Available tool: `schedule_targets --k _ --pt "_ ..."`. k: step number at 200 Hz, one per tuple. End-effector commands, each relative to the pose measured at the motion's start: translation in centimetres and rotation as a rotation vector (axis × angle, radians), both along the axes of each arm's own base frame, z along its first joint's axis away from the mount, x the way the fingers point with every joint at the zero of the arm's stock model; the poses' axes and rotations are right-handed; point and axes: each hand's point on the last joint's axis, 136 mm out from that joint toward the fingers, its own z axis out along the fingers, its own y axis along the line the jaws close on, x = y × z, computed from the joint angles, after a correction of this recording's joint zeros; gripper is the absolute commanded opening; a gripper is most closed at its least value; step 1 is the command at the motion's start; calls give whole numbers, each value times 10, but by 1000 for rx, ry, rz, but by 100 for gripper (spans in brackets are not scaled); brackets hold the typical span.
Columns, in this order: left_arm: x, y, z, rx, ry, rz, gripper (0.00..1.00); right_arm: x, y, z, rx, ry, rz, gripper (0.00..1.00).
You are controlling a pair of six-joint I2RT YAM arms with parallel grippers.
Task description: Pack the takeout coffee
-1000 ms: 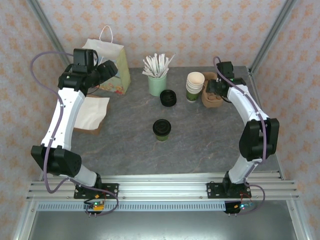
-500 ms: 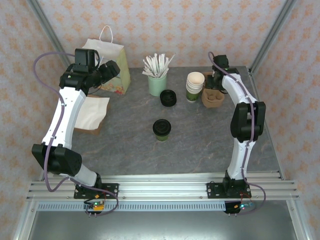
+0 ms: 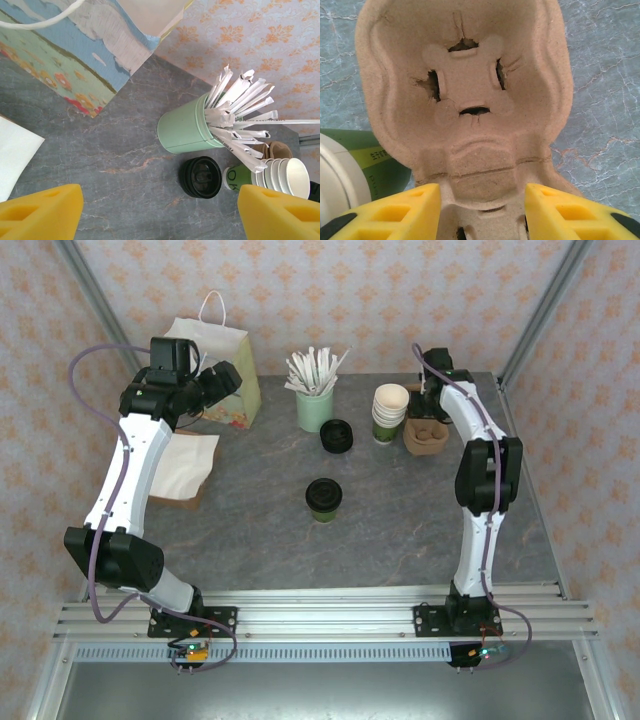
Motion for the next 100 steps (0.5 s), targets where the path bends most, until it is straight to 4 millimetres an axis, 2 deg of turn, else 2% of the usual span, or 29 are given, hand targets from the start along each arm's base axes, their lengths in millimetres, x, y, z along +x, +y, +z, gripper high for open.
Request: schedule_targets --k 1,100 --pt "0 -5 -5 -8 11 -20 82 -3 -5 -5 -19 37 11 48" --pt "3 -8 -14 -12 27 -33 82 5 -3 -3 -21 31 37 46"
